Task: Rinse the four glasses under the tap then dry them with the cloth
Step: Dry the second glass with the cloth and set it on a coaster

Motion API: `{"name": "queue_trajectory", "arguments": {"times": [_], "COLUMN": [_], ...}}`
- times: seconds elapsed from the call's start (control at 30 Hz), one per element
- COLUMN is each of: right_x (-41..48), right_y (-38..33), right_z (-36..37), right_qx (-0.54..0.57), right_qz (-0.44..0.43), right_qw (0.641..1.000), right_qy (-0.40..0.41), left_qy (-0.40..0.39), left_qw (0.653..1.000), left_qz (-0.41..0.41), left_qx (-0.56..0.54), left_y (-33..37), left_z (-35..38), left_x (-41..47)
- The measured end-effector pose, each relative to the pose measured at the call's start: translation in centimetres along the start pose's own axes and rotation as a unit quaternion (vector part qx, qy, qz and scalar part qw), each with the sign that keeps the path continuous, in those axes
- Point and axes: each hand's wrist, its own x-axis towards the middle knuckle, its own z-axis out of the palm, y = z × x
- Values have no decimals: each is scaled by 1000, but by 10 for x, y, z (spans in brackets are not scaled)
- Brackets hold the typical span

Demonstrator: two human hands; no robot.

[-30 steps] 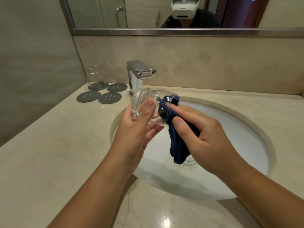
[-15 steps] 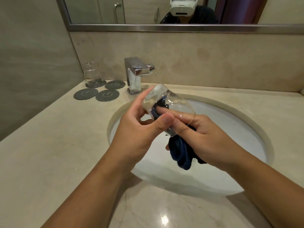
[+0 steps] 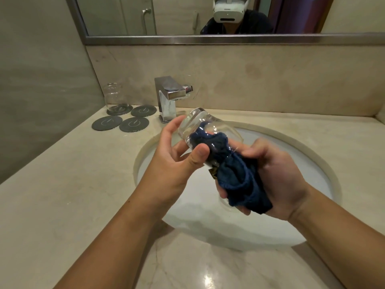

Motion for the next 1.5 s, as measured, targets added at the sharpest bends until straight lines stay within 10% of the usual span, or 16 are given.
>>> {"name": "queue_trajectory", "arguments": {"times": [0.43, 0.8, 1.07, 1.5], "right_x": [7, 2, 2, -1], "right_y": [12, 4, 7, -1], "right_z": [25, 32, 39, 30], "right_qx": [-296, -163, -316, -143], "right_qz": [-64, -70, -104, -65], "right_qw": [930, 967, 919, 975], "right_qy": [210, 180, 212, 157], "left_qy": [8, -41, -6, -53], "left_qw": [998, 999, 1000, 998], "left_qz": [-51, -9, -21, 5], "left_qx": [-27, -16, -14, -16], "left_y": [-5, 1, -2, 2], "left_z": [3, 4, 8, 2], "left_x": [1, -2, 0, -3]}}
